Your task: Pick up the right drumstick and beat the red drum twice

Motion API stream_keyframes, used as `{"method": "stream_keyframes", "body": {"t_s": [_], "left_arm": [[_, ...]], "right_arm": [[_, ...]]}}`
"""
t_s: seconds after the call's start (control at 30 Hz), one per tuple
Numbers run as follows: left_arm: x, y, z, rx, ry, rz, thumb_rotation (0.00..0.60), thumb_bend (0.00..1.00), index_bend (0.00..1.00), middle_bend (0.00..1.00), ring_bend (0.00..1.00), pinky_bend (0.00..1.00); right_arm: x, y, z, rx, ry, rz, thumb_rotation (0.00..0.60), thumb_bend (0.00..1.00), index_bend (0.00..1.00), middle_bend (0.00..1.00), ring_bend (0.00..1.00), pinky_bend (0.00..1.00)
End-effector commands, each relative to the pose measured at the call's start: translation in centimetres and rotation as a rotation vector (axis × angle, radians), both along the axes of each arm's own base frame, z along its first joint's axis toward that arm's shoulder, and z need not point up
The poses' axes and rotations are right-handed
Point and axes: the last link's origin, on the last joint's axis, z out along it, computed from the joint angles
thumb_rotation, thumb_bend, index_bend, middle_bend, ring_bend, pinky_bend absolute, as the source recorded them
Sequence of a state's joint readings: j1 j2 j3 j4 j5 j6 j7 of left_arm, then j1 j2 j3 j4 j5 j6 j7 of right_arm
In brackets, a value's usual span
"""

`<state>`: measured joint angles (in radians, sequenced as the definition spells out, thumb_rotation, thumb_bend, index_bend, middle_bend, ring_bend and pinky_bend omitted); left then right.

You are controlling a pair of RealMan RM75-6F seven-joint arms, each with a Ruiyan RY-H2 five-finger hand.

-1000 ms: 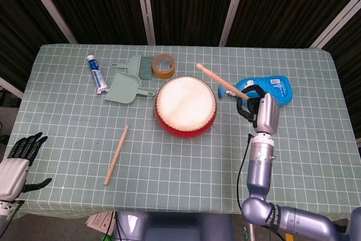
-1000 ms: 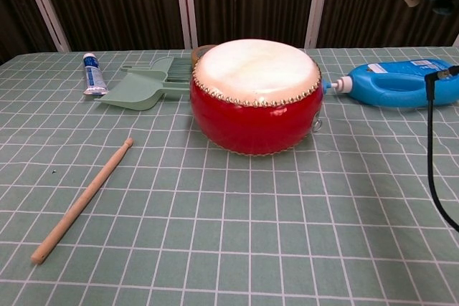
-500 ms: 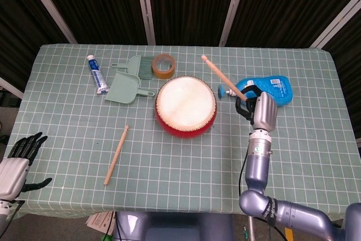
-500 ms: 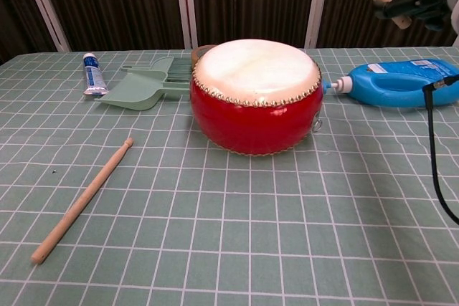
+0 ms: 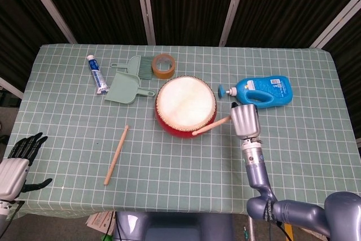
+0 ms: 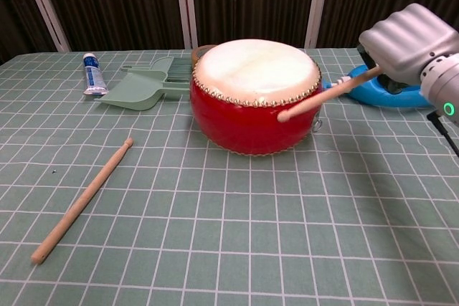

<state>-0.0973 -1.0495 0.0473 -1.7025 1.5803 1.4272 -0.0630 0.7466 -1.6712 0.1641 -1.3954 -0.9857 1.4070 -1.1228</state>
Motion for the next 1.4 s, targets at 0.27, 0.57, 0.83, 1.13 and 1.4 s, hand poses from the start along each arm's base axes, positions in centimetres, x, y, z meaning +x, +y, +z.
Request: {"method": "stream_keyframes", "body": {"t_s": [0.27, 0.57, 0.83, 1.13, 1.4], "left_arm": [[0.0, -0.1, 0.0, 0.002, 0.007, -0.003, 0.600, 0.00, 0.00, 0.00, 0.00, 0.02], [0.1, -0.1, -0.1, 0.004, 0.011, -0.008, 0.600, 0.00, 0.00, 0.00, 0.00, 0.02], [0.1, -0.2, -0.2, 0.007, 0.023, -0.016, 0.600, 0.00, 0.00, 0.00, 0.00, 0.02], [0.1, -0.2, -0.3, 0.016, 0.029, -0.019, 0.600, 0.00, 0.00, 0.00, 0.00, 0.02], [0.1, -0.2, -0.4, 0.020, 0.029, -0.018, 0.600, 0.00, 0.00, 0.00, 0.00, 0.02]], "right_arm": [[2.7, 1.5, 3.6, -0.051, -0.518, 0.005, 0.600, 0.73, 1.00, 1.00, 1.00, 0.91], [-2.1, 5.5, 4.4, 0.023, -0.521, -0.134, 0.600, 0.73, 1.00, 1.00, 1.00, 0.91], [-6.0, 9.5, 4.1, 0.092, -0.497, -0.228, 0.600, 0.73, 1.00, 1.00, 1.00, 0.91], [-7.9, 12.0, 2.9, 0.125, -0.488, -0.280, 0.600, 0.73, 1.00, 1.00, 1.00, 0.91], [-9.0, 12.1, 0.8, 0.112, -0.511, -0.356, 0.600, 0.73, 1.00, 1.00, 1.00, 0.91]]}}
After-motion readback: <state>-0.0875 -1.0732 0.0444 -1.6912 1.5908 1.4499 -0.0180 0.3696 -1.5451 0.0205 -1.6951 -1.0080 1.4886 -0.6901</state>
